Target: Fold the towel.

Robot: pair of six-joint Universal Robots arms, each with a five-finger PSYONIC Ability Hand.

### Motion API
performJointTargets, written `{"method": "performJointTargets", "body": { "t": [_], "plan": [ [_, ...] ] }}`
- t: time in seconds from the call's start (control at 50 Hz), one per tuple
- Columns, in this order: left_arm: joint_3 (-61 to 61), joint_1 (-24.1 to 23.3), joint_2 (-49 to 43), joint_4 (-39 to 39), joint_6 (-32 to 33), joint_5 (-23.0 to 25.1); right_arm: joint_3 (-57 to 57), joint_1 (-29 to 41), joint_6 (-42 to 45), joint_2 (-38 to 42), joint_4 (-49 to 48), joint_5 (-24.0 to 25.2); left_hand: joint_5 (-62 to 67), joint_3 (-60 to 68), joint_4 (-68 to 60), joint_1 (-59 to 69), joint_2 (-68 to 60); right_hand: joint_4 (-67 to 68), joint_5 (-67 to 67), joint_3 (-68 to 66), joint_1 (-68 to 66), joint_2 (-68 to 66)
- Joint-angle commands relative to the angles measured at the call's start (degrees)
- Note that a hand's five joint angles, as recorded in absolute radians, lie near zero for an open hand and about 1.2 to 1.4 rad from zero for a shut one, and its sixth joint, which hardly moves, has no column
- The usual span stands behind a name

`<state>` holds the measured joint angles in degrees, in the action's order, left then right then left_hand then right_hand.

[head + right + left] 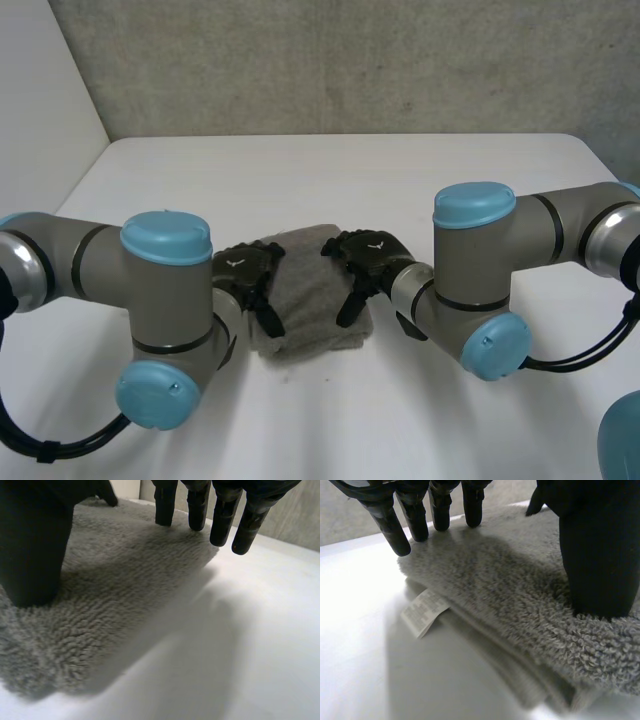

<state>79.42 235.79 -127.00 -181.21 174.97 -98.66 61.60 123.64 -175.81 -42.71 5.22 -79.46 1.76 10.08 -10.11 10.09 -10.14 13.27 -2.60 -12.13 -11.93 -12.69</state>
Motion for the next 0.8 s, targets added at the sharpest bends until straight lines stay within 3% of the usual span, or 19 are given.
{"method": "performJointTargets", "body": {
  "t": [0.02, 0.2, 0.26, 0.34, 0.5, 0.8],
  "plan": [
    [0.4, 0.1, 6.4, 3.4, 1.5, -0.4, 0.5, -0.2, 6.8, -6.0, -0.1, -3.8, -0.7, 1.0, -0.9, 1.0, -0.9, -3.3, 2.6, 2.1, 1.9, 2.7],
    [-5.3, -0.8, 18.1, 7.8, 1.3, -0.4, 2.0, -0.5, 6.4, -24.3, -3.1, -16.6, -0.9, 0.8, -0.8, 0.8, -0.8, -3.3, 2.6, 2.1, 1.9, 2.7],
    [-7.7, -0.1, 22.0, 11.7, 1.3, -0.6, 3.0, -2.7, 6.4, -29.1, -3.1, -18.0, -1.0, 0.6, -0.6, 0.6, -0.6, -3.3, 2.6, 2.1, 1.9, 2.7],
    [-8.7, 3.4, 29.6, 17.2, 1.8, -0.9, 4.6, -6.4, 7.0, -32.5, -2.3, -17.8, -1.2, 0.5, -0.4, 0.5, -0.4, -3.3, 2.6, 2.1, 1.9, 2.7],
    [-7.6, 8.6, 36.4, 18.8, 1.3, 0.0, 10.7, -8.9, 7.2, -40.1, -0.1, -14.8, -1.4, 0.3, -0.3, 0.3, -0.2, -3.3, 2.6, 2.1, 1.9, 2.7],
    [-3.3, 9.2, 36.3, 16.0, 1.1, 0.8, 15.7, -7.9, 6.4, -41.5, -2.3, -14.6, -1.7, 0.0, 0.1, 0.0, 0.1, -3.3, 2.6, 2.1, 1.9, 2.7]
  ]
}}
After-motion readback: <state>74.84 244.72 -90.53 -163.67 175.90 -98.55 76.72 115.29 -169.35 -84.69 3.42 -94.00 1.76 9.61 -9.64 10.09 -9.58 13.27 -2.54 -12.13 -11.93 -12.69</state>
